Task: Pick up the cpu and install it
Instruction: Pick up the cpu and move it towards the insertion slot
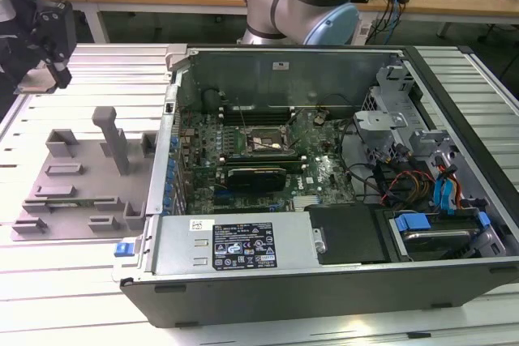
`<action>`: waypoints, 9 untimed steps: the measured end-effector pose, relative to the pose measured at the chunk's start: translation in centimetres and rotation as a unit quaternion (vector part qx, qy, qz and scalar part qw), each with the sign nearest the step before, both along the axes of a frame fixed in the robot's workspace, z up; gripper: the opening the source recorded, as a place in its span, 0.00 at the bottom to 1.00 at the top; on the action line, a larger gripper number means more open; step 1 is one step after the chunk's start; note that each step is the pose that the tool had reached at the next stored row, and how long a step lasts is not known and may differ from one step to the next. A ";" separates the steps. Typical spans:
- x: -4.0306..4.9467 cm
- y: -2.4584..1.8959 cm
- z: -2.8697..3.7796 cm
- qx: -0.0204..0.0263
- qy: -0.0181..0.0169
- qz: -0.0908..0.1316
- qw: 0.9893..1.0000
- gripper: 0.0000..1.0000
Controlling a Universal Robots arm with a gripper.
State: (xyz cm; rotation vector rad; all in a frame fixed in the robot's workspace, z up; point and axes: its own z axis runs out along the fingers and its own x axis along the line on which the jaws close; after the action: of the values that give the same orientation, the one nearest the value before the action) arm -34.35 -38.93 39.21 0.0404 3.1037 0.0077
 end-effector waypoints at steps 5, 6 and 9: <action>1.00 0.00 0.00 0.000 0.000 0.000 1.000 0.55; 1.29 0.00 0.00 0.000 0.000 0.000 1.000 0.55; 1.86 0.00 0.00 0.000 0.000 0.000 1.000 0.55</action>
State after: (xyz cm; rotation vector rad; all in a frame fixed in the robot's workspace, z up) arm -32.49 -38.93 39.21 0.0405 3.1037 0.0076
